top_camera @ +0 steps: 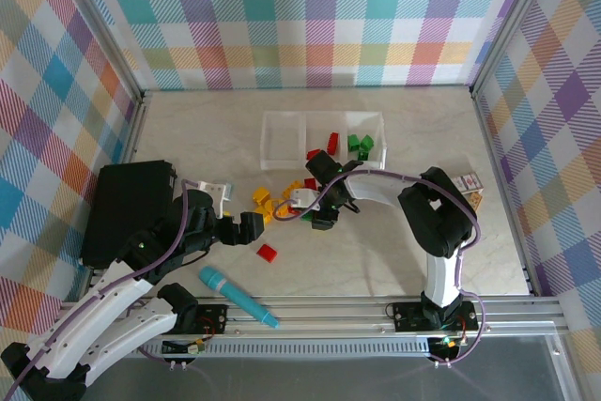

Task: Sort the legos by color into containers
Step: Pick up the lego from the center of the table.

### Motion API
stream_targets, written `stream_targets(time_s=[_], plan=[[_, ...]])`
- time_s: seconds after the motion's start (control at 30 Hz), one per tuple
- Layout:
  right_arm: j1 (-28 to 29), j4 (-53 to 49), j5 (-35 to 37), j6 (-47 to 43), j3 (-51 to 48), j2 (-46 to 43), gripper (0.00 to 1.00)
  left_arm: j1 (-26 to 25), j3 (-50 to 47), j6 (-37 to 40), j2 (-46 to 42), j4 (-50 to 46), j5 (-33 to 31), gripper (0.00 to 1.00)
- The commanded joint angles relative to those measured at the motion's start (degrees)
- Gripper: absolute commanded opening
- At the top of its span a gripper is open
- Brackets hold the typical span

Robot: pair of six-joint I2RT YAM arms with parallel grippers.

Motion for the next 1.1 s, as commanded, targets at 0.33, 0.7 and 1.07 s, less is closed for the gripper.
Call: stream_targets(time_s=[0.33,0.7,1.07], plan=[[0.1,1.8,2.1,3.0,-2.7,-4.9,0.20,-0.9,-0.6,-0.7,-2.8,-0.4,-2.0,1.00],[-5.4,6.7,0.5,10.3,-3.2,-15.1,0.15,-0.9,-1.0,-0.8,-4.1,-0.1,-2.7,1.00],[-15.3,6.4,11.2,20.7,10.0,-8.6,0.13,-0.8,-1.0,-0.8,-2.8,0.2,-1.7,1.00]])
